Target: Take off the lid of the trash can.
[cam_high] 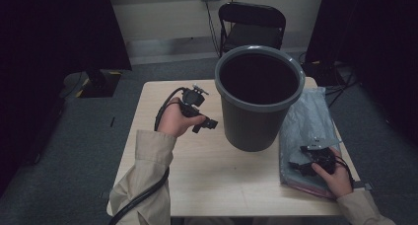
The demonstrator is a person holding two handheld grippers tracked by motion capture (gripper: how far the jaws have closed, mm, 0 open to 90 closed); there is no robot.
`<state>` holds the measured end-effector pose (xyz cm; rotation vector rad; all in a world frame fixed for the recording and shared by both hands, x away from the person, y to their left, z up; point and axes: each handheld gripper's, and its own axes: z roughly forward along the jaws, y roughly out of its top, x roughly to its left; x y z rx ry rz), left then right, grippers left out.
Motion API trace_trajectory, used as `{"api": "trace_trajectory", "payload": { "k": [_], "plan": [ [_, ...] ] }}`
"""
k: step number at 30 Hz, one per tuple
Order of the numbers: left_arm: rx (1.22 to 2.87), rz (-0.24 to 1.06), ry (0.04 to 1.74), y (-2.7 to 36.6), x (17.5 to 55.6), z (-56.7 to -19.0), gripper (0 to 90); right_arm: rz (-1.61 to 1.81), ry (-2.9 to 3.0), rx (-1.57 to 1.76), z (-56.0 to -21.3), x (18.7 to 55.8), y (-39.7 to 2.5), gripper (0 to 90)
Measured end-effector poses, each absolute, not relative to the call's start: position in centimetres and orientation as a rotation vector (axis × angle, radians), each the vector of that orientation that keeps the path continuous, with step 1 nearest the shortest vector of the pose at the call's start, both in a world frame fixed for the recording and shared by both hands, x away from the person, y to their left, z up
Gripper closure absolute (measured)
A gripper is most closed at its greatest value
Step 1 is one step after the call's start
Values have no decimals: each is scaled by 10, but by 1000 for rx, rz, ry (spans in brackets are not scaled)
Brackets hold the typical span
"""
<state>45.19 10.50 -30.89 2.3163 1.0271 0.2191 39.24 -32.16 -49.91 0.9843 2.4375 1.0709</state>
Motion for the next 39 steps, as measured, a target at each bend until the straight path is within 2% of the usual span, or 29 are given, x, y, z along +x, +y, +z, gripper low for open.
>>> {"api": "trace_trajectory", "payload": {
  "k": [39],
  "plan": [
    [2321, 258, 1004, 95, 467, -221, 174, 1067, 2433, 993, -499, 392, -321, 152]
  ]
}}
